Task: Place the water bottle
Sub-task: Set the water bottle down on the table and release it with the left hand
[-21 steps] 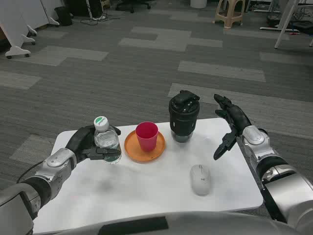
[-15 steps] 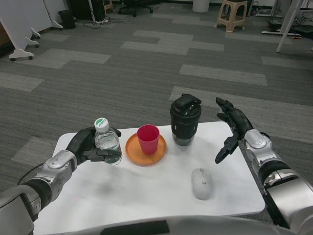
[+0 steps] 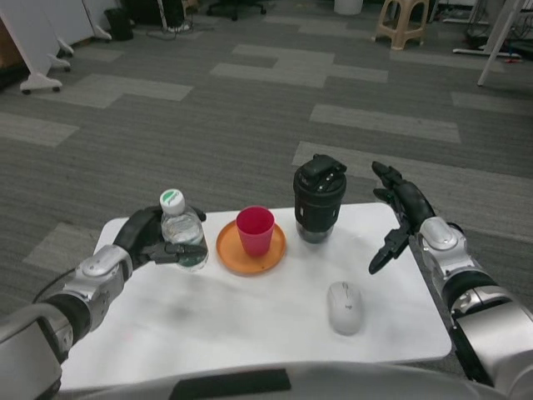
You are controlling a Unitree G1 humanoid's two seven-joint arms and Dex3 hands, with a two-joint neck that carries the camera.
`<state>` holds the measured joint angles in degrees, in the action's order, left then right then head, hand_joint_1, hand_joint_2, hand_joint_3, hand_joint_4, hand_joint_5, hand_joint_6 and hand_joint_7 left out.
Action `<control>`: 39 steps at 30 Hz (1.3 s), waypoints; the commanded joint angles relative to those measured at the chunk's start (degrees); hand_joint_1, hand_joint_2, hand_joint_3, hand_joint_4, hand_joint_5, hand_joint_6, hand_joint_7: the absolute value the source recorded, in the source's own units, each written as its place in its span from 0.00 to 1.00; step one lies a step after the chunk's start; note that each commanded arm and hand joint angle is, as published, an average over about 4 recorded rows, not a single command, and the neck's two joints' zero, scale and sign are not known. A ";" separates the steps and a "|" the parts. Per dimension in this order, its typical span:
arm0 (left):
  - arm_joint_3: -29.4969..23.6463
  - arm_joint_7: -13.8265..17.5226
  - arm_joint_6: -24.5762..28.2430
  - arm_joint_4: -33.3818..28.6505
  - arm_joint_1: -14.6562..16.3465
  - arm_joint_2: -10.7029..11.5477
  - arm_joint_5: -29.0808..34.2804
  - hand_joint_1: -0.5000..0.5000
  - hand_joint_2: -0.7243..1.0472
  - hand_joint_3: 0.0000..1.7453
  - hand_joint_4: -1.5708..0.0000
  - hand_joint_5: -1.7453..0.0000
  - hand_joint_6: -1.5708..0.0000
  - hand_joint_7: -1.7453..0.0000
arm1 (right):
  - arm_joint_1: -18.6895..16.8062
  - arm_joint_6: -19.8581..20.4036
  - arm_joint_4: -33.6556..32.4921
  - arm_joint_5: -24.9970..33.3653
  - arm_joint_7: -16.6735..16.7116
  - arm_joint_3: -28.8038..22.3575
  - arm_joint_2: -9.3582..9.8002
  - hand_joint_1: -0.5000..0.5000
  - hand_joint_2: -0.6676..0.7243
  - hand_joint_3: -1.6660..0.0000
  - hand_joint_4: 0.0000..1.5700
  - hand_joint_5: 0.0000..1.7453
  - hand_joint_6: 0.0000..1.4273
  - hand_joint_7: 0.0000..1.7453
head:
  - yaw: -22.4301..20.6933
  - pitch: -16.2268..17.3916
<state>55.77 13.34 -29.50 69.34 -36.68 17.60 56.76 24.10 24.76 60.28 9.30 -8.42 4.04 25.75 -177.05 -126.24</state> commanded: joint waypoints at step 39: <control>23.85 -9.52 -4.69 9.17 3.04 -4.33 17.53 1.00 0.85 0.05 0.02 0.00 0.13 0.12 | -0.63 -0.24 -0.52 0.37 0.33 0.33 0.20 0.29 0.86 0.90 0.02 0.33 0.00 0.00 | -12.71 5.04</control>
<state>79.14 4.47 -32.94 78.25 -33.24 13.49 73.92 23.86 24.76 60.25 9.30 -8.18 4.23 25.75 -189.74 -121.19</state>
